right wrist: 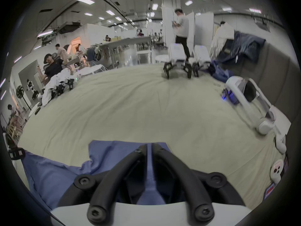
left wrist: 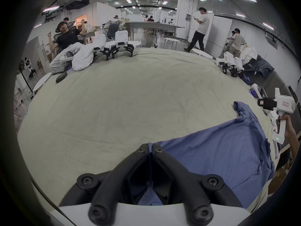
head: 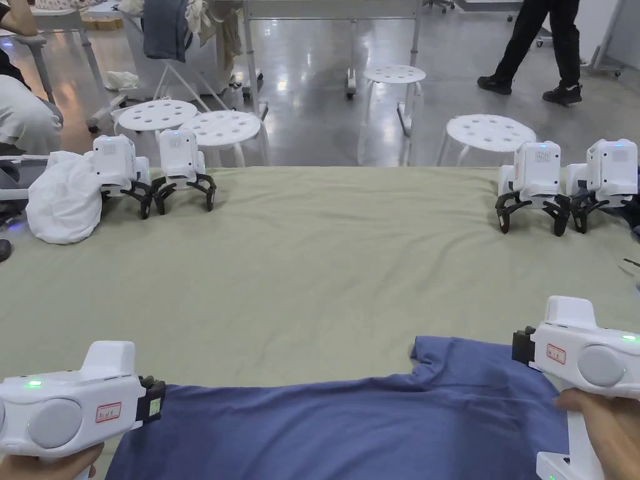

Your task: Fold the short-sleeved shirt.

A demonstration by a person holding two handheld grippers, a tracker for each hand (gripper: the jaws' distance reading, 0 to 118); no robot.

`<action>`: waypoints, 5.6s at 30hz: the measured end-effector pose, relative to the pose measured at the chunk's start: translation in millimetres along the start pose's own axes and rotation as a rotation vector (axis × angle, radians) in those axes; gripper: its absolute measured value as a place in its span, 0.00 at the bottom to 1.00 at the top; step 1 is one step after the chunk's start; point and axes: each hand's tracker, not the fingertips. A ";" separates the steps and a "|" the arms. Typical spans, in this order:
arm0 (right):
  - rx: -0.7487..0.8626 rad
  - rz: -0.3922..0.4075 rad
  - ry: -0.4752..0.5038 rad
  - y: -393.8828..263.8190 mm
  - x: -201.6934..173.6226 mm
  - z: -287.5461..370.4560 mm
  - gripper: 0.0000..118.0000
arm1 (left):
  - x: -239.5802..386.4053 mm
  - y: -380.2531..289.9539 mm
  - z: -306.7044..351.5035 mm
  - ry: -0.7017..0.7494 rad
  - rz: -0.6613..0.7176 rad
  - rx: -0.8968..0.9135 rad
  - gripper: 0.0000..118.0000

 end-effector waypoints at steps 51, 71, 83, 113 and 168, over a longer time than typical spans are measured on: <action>0.172 0.080 0.254 -89.5 44.3 244.9 0.05 | -24.4 -48.9 93.6 0.025 0.089 0.042 0.01; 0.009 -0.005 0.179 -213.3 67.8 258.2 0.05 | -19.6 -162.8 107.4 0.014 0.087 -0.095 0.01; -0.073 -0.073 0.143 -258.8 83.8 245.2 0.05 | -22.8 -184.9 108.4 0.013 0.112 -0.127 0.01; 0.206 0.063 0.076 -197.6 30.5 288.6 0.81 | 10.3 -151.6 145.7 0.037 0.071 0.099 0.89; 0.670 0.113 -0.122 -172.6 -29.9 300.0 0.03 | 48.2 -115.1 156.8 -0.027 0.046 0.539 0.00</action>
